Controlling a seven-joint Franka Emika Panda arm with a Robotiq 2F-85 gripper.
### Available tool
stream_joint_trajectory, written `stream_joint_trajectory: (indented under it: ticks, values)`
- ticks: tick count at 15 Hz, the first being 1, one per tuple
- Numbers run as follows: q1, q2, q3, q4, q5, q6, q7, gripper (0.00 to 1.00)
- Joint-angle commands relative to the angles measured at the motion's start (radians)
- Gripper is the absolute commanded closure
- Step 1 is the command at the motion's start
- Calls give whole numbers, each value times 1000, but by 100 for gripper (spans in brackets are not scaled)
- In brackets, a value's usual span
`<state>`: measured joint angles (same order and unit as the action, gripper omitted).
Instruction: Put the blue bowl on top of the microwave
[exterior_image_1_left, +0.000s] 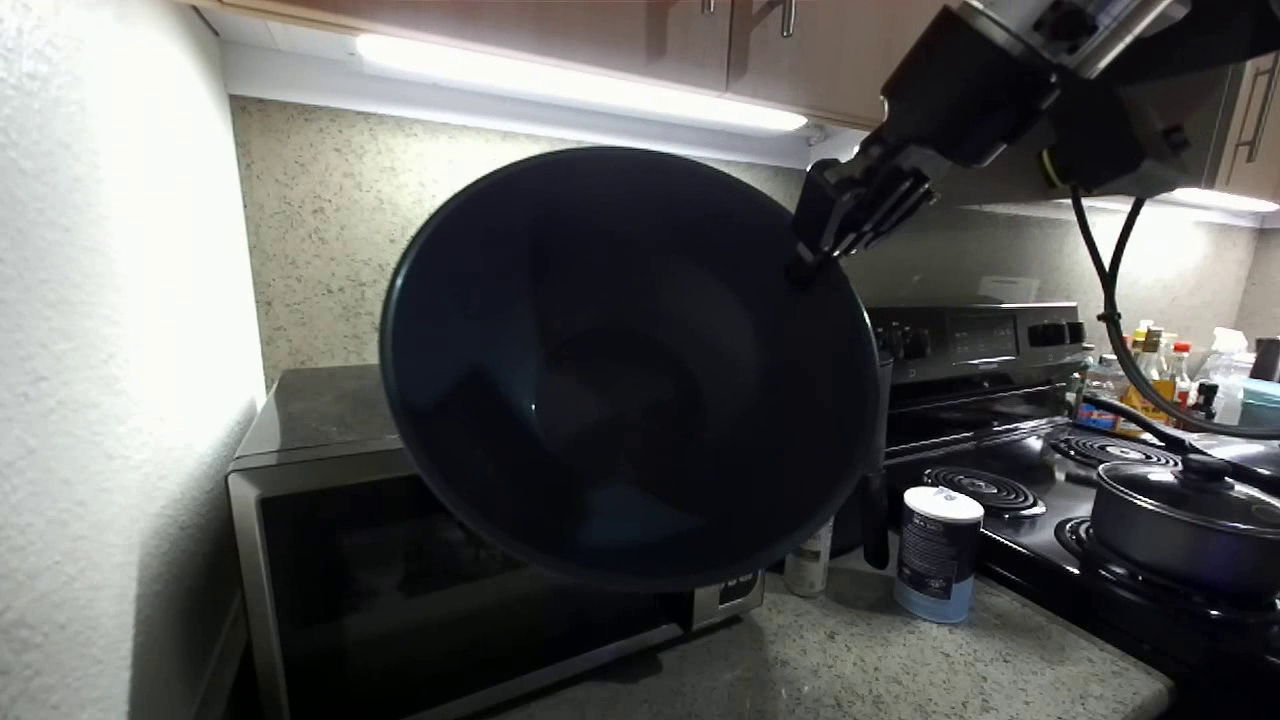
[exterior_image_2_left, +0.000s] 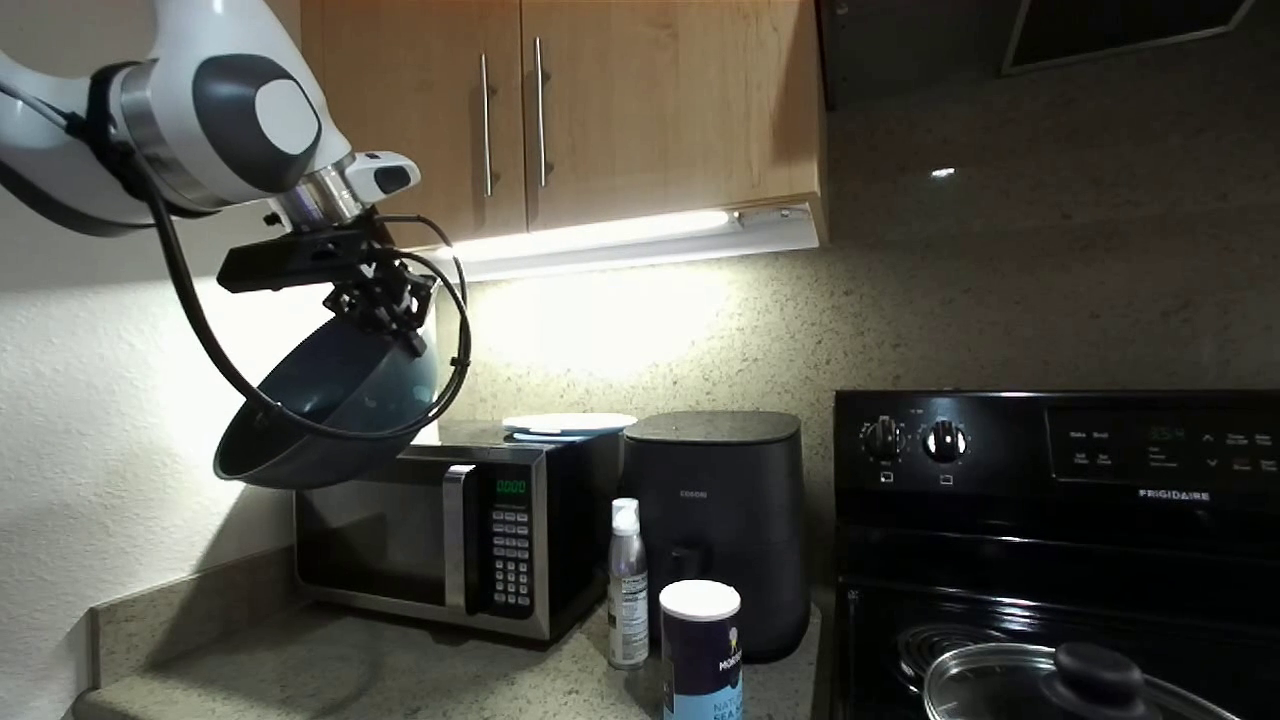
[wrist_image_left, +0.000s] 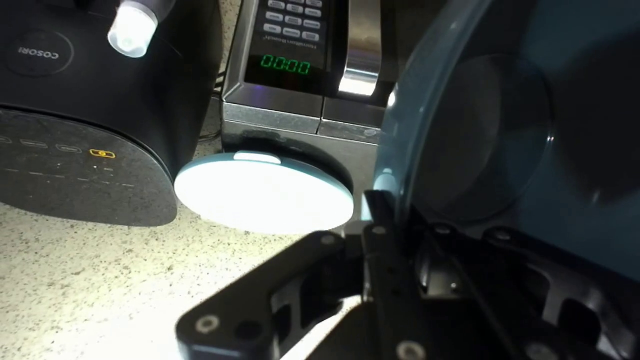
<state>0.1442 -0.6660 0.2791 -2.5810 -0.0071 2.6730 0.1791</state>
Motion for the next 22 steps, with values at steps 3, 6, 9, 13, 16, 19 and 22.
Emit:
stream_joint_trajectory:
  ticks: [3, 6, 9, 13, 16, 19, 22]
  values:
    - [2, 69, 21, 107, -30, 10, -17, 93]
    - [-22, 130, 60, 205, -82, -1, -3, 93]
    - [-39, 206, 78, 294, -114, 19, 15, 93]
    - [-10, 225, 53, 295, -96, 0, 2, 93]
    - [-6, 276, 39, 324, -94, 0, 0, 93]
    - [85, 311, -13, 343, 17, -6, -82, 93]
    - [176, 358, -66, 376, 141, 1, -195, 93]
